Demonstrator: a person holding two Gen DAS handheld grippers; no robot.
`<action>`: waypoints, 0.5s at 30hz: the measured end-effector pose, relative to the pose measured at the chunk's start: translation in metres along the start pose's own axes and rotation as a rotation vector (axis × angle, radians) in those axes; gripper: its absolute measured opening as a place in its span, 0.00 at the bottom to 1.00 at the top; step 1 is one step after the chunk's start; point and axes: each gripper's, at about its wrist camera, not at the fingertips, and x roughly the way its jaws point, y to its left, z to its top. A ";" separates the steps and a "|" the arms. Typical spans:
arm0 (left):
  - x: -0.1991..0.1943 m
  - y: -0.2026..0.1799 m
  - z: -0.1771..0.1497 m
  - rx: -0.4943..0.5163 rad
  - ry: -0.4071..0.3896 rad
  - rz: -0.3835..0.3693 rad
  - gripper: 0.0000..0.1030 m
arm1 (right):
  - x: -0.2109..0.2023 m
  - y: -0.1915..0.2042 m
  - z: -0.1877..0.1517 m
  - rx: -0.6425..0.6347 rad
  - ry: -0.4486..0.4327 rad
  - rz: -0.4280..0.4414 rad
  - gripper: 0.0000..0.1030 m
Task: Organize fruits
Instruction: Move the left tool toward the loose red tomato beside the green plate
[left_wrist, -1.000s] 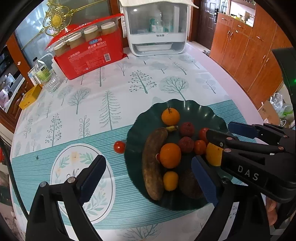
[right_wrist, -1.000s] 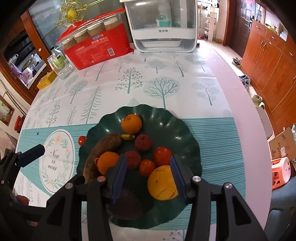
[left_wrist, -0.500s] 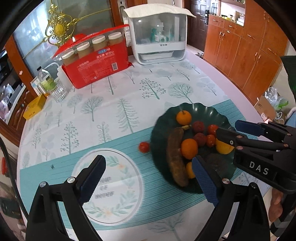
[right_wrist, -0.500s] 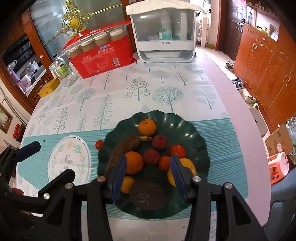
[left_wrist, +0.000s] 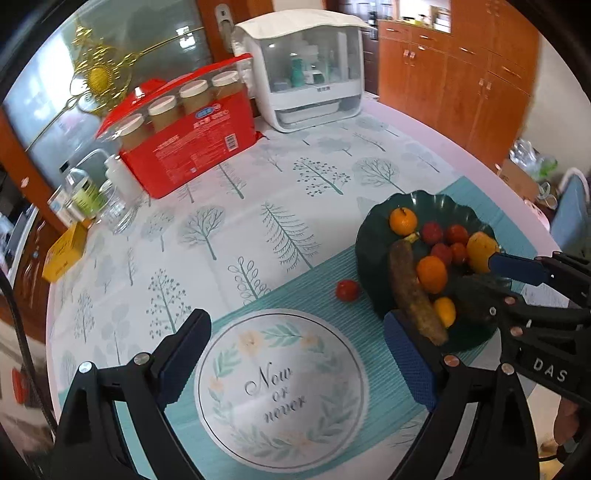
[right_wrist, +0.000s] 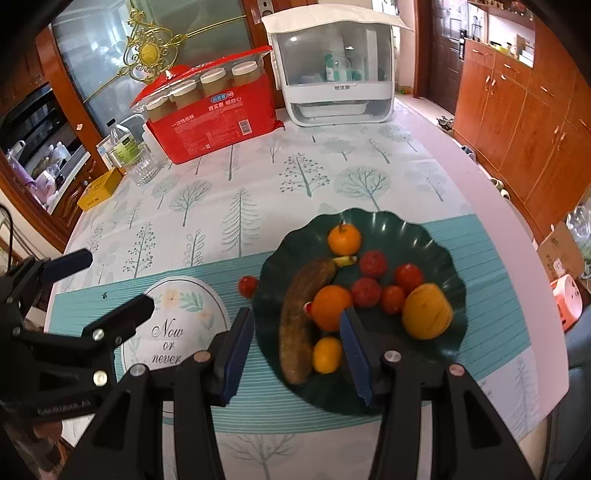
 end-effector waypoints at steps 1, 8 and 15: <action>0.004 0.002 0.000 0.015 0.000 -0.013 0.91 | 0.002 0.003 -0.003 0.008 0.001 -0.001 0.48; 0.054 0.003 0.003 0.200 0.014 -0.165 0.91 | 0.024 0.016 -0.023 0.061 0.034 0.002 0.48; 0.113 -0.013 0.007 0.399 0.036 -0.313 0.76 | 0.039 0.015 -0.038 0.102 0.045 -0.024 0.48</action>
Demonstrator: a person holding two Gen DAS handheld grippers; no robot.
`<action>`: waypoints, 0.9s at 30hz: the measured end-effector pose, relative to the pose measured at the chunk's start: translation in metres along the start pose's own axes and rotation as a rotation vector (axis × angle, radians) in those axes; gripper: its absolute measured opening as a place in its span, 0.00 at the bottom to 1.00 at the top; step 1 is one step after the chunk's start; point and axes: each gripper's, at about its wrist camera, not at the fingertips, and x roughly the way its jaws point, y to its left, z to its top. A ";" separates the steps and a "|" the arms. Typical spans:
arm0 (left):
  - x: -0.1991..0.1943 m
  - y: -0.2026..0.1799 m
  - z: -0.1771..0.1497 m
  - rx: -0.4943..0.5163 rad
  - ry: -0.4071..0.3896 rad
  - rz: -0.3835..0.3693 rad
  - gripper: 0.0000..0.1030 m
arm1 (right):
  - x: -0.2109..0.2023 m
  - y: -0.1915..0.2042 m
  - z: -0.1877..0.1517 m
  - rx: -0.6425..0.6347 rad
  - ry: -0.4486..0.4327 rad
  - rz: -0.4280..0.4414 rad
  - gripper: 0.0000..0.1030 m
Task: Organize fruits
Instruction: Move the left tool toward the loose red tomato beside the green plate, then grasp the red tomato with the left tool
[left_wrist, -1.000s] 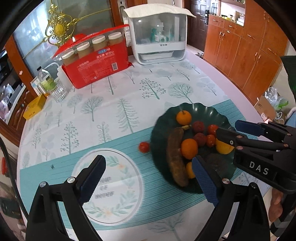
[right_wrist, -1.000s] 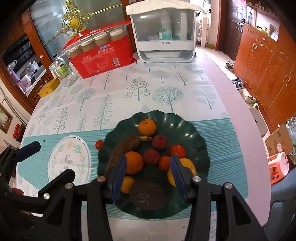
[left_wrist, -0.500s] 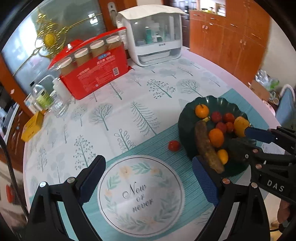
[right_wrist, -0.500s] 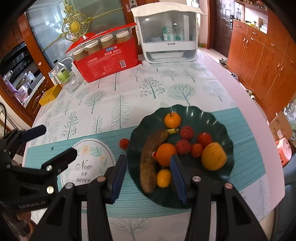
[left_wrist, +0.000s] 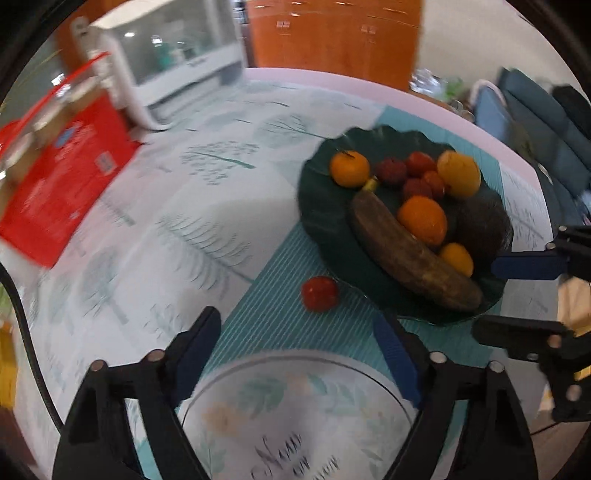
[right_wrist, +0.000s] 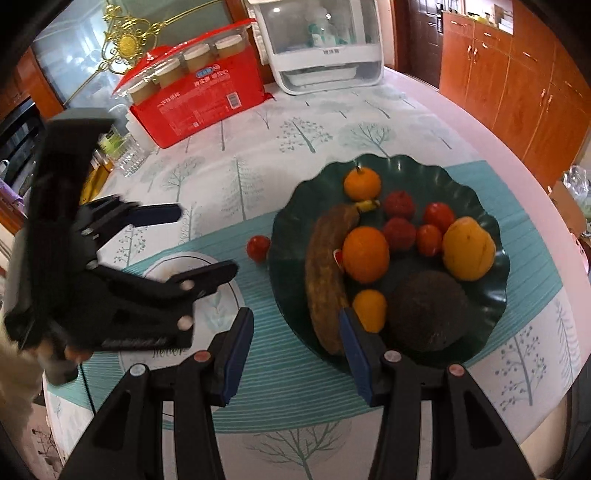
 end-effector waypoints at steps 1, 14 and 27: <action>0.006 0.001 0.001 0.011 0.002 -0.017 0.72 | 0.001 -0.001 -0.001 0.005 0.000 -0.005 0.48; 0.036 0.014 0.012 0.134 0.014 -0.188 0.52 | 0.016 -0.012 -0.008 0.071 0.009 -0.029 0.48; 0.056 -0.009 0.012 0.219 0.016 -0.193 0.25 | 0.020 -0.013 -0.005 0.068 0.004 -0.043 0.48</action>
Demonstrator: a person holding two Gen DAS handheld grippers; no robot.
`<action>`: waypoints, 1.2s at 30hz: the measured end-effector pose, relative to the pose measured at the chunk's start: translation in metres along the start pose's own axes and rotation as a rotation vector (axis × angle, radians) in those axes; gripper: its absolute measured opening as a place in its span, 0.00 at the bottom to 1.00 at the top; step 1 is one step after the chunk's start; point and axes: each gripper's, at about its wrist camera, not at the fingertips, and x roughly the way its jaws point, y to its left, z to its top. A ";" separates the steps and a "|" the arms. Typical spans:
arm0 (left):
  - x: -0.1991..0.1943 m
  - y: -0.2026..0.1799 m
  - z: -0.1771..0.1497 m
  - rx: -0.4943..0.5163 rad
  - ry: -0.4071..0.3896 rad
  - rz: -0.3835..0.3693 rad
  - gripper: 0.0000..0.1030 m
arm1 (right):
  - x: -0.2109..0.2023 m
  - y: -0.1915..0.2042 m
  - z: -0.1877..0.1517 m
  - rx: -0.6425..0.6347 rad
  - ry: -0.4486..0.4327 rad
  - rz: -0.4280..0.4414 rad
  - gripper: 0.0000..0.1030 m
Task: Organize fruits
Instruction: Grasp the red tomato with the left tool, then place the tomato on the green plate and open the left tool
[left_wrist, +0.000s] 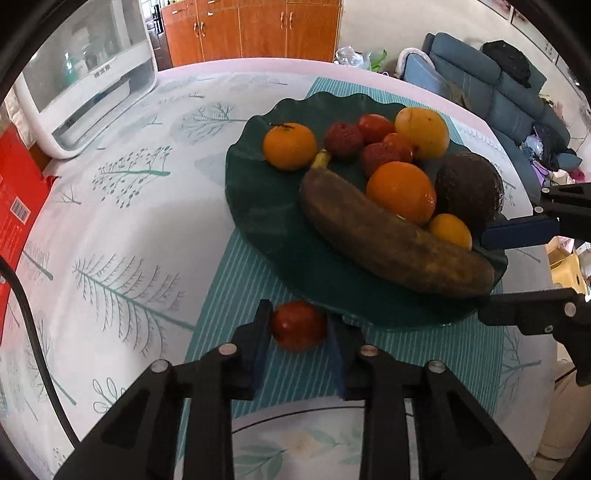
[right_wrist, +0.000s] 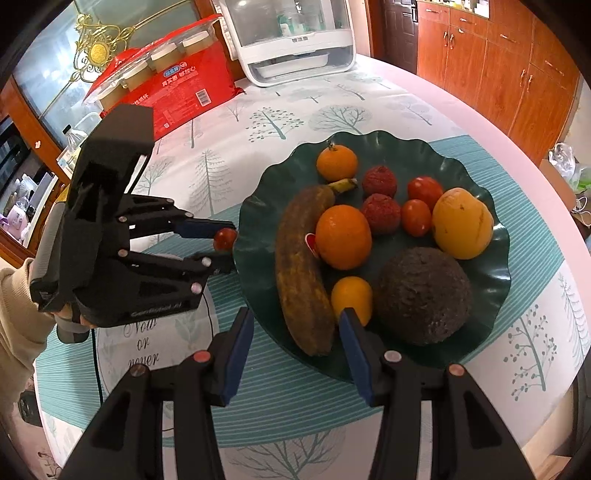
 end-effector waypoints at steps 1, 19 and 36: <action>0.000 -0.002 -0.001 0.011 -0.005 0.016 0.25 | 0.000 0.000 0.000 0.001 -0.001 -0.001 0.48; -0.083 -0.041 -0.018 -0.377 -0.015 0.155 0.24 | -0.032 -0.007 -0.001 -0.022 -0.028 0.037 0.48; -0.071 -0.073 0.069 -0.741 -0.068 0.342 0.24 | -0.067 -0.069 0.056 -0.171 -0.074 0.020 0.48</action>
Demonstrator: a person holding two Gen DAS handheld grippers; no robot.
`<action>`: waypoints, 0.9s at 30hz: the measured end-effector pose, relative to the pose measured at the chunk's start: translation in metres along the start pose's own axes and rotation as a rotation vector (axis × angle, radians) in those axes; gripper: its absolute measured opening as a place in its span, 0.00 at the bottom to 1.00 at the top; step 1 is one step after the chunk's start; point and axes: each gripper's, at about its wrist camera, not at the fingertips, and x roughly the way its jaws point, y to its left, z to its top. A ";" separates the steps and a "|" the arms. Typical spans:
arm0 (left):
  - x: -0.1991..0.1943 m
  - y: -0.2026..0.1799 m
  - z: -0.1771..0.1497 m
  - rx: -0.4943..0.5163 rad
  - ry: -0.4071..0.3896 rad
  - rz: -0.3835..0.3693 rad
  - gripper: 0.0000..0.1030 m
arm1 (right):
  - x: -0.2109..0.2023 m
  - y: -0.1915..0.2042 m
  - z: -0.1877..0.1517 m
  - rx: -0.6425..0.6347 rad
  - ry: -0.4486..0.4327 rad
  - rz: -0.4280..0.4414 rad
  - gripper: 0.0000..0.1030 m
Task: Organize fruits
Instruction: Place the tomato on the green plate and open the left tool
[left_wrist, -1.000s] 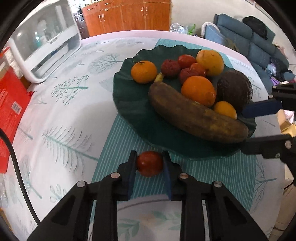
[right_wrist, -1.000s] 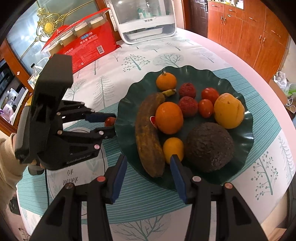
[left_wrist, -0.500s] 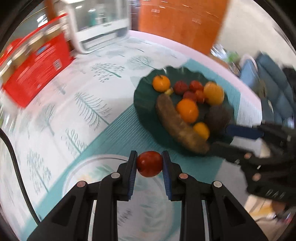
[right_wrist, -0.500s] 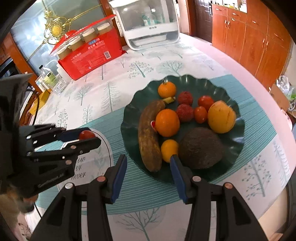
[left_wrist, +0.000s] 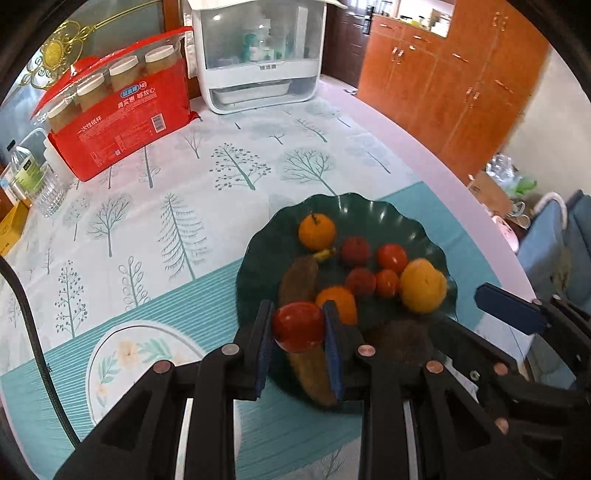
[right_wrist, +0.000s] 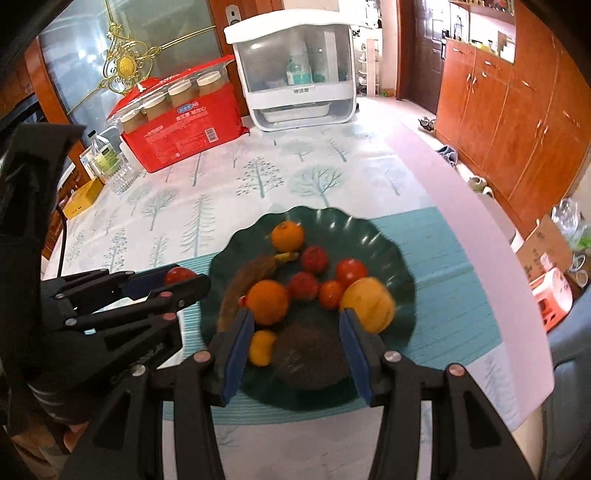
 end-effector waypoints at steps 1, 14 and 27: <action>0.005 -0.004 0.003 -0.011 0.007 0.008 0.24 | 0.003 -0.004 0.002 -0.004 0.001 -0.002 0.48; 0.031 -0.015 0.010 -0.089 0.018 0.085 0.67 | 0.026 -0.036 0.009 -0.020 0.036 0.006 0.48; 0.021 -0.006 0.006 -0.148 0.009 0.129 0.79 | 0.026 -0.037 0.010 -0.037 0.037 0.026 0.48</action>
